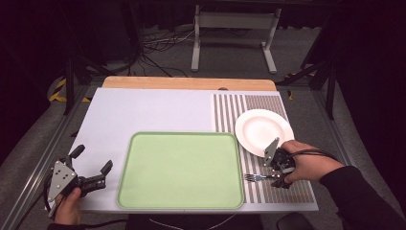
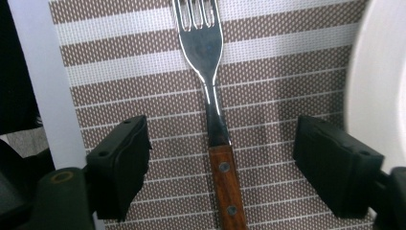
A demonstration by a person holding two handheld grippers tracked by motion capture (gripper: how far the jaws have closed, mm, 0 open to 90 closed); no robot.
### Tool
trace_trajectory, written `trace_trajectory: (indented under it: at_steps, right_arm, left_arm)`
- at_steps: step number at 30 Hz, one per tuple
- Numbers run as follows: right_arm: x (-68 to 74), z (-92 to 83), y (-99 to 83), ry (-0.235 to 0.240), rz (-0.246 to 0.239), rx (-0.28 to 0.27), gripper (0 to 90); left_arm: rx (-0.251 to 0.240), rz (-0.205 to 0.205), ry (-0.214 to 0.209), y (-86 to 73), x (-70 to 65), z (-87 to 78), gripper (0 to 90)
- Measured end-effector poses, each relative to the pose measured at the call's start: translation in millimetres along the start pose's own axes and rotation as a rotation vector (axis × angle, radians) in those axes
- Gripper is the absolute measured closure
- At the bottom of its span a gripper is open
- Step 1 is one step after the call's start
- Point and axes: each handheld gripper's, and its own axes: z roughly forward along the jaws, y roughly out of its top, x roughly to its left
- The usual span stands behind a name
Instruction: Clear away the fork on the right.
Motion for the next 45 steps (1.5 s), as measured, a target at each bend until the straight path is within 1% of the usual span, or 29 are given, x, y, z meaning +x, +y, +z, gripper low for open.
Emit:
trace_trajectory:
  at_steps: [1,2,4,5,7,8,9,10,12,14,17,19,22,26,28,36,39,42,45]
  right_arm:
    - [-0.1,0.9,0.0,0.001,-0.007,0.008,25.8]
    - [-0.4,1.6,0.0,-0.001,-0.017,0.023,29.7]
    - [-1.1,2.2,-0.1,-0.006,-0.03,0.036,37.7]
    - [-1.1,2.2,-0.1,-0.006,-0.03,0.036,37.7]
    - [-2.5,2.4,-0.2,-0.007,-0.049,0.06,48.0]
    - [-2.7,2.9,-0.3,-0.011,-0.052,0.065,50.3]
    - [-3.9,3.9,-0.6,-0.008,-0.068,0.082,55.8]
    - [-4.4,5.2,-1.0,-0.006,-0.075,0.093,57.6]
    - [-4.4,6.9,-1.2,-0.001,-0.075,0.111,63.1]
    - [-4.5,7.5,-0.6,-0.004,-0.09,0.124,68.3]
    - [-4.6,9.4,-0.4,-0.001,-0.1,0.123,69.3]
    - [-4.3,11.4,0.2,0.011,-0.108,0.129,74.5]
    - [-3.0,11.6,2.2,0.014,-0.118,0.143,76.6]
    - [-1.5,11.8,2.6,0.005,-0.115,0.147,77.3]
    - [-1.8,11.8,3.0,0.009,-0.117,0.152,77.4]
    - [-0.7,11.8,3.7,0.001,-0.108,0.152,77.7]
    - [-0.1,11.1,3.6,-0.005,-0.117,0.152,77.8]
    - [0.8,4.5,4.5,-0.019,-0.109,0.137,77.8]
    - [0.6,-9.6,7.0,-0.038,-0.102,0.121,77.8]
  left_arm:
    - [0.0,0.0,0.0,0.0,0.1,0.0,0.0]
    - [0.0,0.0,0.0,0.0,0.1,0.1,0.0]
    - [0.001,0.0,-0.001,-0.1,0.0,0.2,0.0]
    - [0.001,0.0,-0.001,-0.1,0.0,0.2,0.0]
    - [0.001,0.0,0.0,0.0,-0.1,0.2,0.0]
    - [0.002,0.001,0.0,0.0,-0.1,0.1,0.0]
    - [0.002,0.001,0.0,0.0,-0.1,0.1,0.0]
    - [0.002,0.001,0.0,0.0,-0.1,0.2,0.0]
    - [0.001,0.001,0.001,-0.1,-0.2,0.3,0.0]
    - [0.002,0.001,0.001,-0.1,-0.2,0.4,0.0]
    - [0.002,0.001,0.0,-0.2,-0.4,0.4,0.0]
    - [0.002,0.001,0.0,-0.1,-0.4,0.4,0.0]
    - [0.002,0.001,0.0,-0.2,-0.5,0.4,0.0]
    - [0.003,0.001,-0.001,-0.1,-0.5,0.2,0.0]
    - [0.002,0.002,0.001,-0.1,-0.2,0.2,0.0]
    - [0.003,0.001,0.0,-0.2,-0.4,0.3,0.0]
    - [0.004,0.0,0.001,-0.3,-0.3,0.4,0.0]
    - [0.005,0.002,0.0,-0.1,-0.4,0.5,0.0]
    - [0.003,0.0,0.002,-0.1,-0.5,0.3,0.0]
